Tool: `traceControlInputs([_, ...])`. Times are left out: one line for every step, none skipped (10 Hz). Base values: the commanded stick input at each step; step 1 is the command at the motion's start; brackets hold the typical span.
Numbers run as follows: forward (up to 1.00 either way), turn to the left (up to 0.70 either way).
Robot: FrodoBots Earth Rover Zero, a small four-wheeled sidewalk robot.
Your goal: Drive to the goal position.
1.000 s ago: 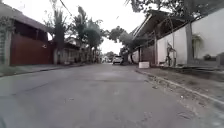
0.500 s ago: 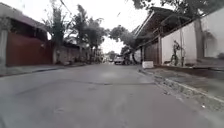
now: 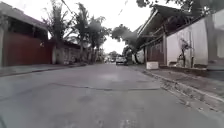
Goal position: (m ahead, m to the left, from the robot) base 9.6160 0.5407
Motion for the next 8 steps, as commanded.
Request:
traceControlInputs([1.0, -0.4])
traceControlInputs([1.0, -0.4])
traceControlInputs([1.0, -0.23])
traceControlInputs([1.0, 0.04])
traceControlInputs([1.0, 0.0])
traceControlInputs([1.0, 0.01])
traceControlInputs([1.0, 0.02])
traceControlInputs([1.0, 0.0])
